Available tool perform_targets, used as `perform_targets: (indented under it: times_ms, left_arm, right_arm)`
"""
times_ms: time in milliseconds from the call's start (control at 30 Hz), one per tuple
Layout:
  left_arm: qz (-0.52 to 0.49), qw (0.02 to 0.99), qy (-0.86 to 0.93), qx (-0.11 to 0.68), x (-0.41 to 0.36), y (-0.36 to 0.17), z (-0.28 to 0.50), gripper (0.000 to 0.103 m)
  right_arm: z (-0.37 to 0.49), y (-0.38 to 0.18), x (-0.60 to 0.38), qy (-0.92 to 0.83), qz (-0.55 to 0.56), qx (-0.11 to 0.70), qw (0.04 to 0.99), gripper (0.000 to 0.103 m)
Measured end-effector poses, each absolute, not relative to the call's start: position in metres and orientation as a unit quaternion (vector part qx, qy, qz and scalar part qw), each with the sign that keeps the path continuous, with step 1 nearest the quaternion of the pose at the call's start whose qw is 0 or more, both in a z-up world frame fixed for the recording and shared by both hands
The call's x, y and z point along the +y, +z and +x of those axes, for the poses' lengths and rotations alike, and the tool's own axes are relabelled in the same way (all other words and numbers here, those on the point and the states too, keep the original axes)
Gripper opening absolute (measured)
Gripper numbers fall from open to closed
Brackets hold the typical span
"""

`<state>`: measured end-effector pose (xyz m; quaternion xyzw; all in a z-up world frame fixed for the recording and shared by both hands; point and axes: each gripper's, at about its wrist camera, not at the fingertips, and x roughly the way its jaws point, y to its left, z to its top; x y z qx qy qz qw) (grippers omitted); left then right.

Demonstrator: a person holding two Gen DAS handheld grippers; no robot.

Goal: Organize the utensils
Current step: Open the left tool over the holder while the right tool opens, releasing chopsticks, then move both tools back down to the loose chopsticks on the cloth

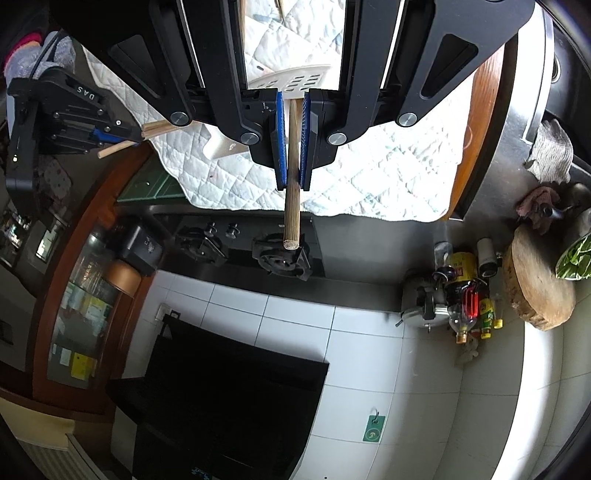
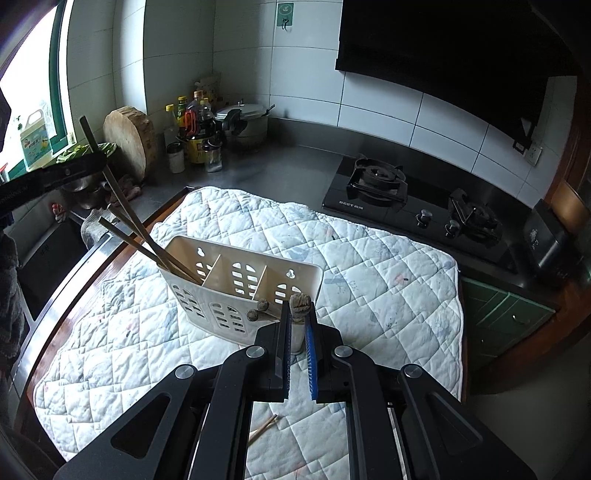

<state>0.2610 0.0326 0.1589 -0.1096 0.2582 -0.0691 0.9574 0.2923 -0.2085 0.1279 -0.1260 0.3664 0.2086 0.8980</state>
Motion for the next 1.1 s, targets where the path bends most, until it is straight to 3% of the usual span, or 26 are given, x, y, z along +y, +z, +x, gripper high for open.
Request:
perform_targets:
  times_ms: [333, 433, 600, 800, 1100]
  left_arm:
    - [-0.106, 0.952, -0.066, 0.279, 0.029, 0.142, 0.260, 0.009]
    - [-0.107, 0.954, -0.065, 0.271, 0.030, 0.145, 0.251, 0.022]
    - [-0.100, 0.957, -0.062, 0.265, 0.029, 0.149, 0.228, 0.022]
    - [-0.097, 0.960, -0.057, 0.258, 0.030, 0.145, 0.186, 0.027]
    - [-0.088, 0.962, -0.044, 0.254, 0.031, 0.117, 0.120, 0.029]
  right_arm:
    - [0.278, 0.138, -0.220, 0.206, -0.108, 0.338, 0.912, 0.019]
    - [0.265, 0.144, -0.226, 0.203, -0.102, 0.323, 0.919, 0.024]
    - [0.236, 0.151, -0.233, 0.209, -0.096, 0.303, 0.925, 0.028]
    - [0.190, 0.143, -0.240, 0.218, -0.081, 0.291, 0.928, 0.029]
    - [0.123, 0.088, -0.237, 0.230, -0.070, 0.305, 0.922, 0.029]
